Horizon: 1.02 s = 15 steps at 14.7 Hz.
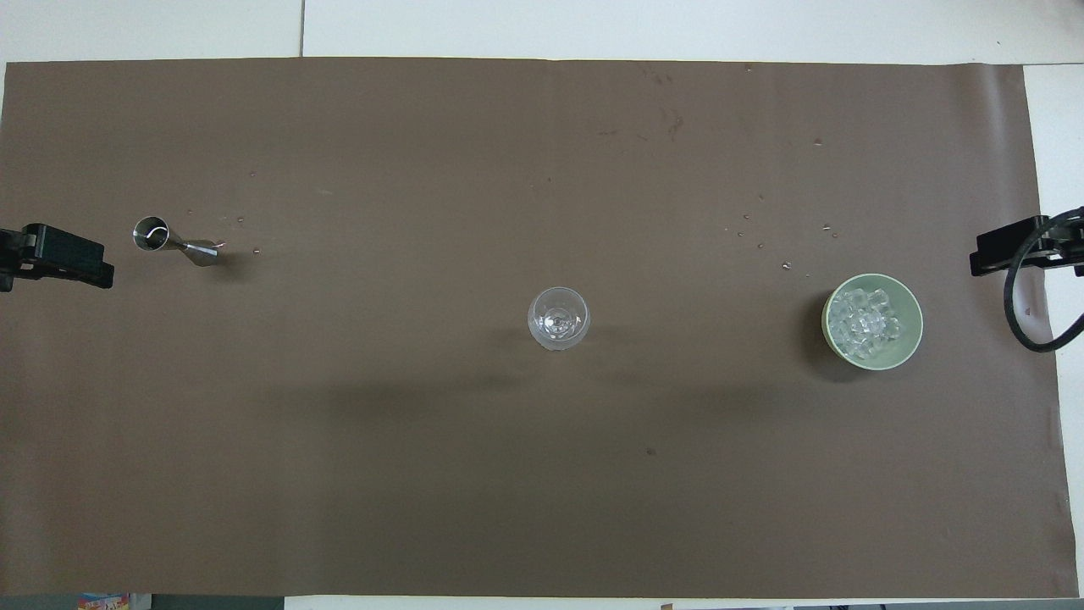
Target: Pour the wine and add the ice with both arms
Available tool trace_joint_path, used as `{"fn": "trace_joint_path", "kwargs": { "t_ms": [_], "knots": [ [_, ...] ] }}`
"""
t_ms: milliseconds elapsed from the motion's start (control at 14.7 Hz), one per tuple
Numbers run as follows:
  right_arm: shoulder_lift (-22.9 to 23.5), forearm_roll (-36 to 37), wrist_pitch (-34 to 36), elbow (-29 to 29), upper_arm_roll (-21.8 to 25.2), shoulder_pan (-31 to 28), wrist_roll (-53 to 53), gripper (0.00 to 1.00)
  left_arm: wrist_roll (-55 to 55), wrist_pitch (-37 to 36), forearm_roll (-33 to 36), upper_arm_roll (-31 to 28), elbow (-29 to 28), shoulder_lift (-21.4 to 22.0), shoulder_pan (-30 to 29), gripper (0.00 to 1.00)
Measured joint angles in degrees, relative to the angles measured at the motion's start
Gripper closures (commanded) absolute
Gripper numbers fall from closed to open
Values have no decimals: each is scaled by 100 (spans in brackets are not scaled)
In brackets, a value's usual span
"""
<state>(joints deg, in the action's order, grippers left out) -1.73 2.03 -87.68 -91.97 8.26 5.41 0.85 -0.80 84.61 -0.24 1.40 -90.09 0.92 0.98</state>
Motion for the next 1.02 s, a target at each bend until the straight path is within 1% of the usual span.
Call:
{"fn": "trace_joint_path", "kwargs": {
  "t_ms": [1024],
  "knots": [
    [0,0,0,0,1,-5,0,0,3,-7,-4,42,-51,58,9,0]
  ]
}}
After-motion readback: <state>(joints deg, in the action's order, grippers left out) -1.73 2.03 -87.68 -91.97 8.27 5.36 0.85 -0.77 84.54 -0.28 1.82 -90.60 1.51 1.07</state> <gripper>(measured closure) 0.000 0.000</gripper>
